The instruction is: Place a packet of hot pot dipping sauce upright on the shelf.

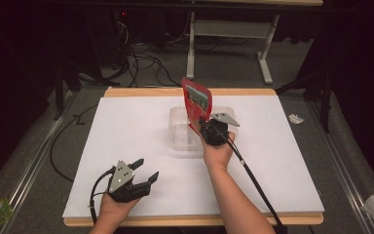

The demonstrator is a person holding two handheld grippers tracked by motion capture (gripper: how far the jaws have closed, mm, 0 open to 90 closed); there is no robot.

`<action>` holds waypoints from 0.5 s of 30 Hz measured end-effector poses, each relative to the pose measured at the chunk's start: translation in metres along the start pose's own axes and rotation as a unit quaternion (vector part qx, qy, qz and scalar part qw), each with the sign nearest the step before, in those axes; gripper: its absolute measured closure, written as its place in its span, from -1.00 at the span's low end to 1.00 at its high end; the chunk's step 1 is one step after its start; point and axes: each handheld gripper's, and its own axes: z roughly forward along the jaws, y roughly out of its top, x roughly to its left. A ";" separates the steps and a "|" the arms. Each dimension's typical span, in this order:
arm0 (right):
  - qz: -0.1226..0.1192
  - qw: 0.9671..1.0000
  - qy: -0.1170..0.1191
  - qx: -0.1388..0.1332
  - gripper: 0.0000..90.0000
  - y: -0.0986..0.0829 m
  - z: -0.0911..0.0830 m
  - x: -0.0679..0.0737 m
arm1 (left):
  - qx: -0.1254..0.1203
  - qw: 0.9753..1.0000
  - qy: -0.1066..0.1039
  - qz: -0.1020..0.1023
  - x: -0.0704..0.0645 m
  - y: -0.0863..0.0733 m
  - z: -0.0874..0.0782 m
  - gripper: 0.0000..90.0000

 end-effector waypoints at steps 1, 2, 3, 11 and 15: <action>0.001 1.000 0.000 0.002 0.98 -0.001 -0.001 -0.001 | 0.000 1.000 0.000 0.000 0.000 0.000 0.000 -0.26; -0.001 1.000 0.001 0.002 0.97 -0.002 -0.001 -0.002 | 0.001 1.000 -0.001 0.001 0.000 0.000 0.000 -0.26; -0.001 1.000 0.002 0.003 0.97 -0.003 -0.001 -0.003 | 0.001 1.000 -0.001 0.001 0.000 0.000 0.000 -0.26; -0.013 1.000 0.016 0.018 0.82 -0.010 -0.005 -0.006 | 0.001 1.000 -0.002 0.003 0.000 0.000 0.001 -0.26; -0.026 0.999 0.027 0.027 0.49 -0.007 -0.008 -0.007 | 0.002 1.000 -0.003 0.003 0.000 0.000 0.001 -0.26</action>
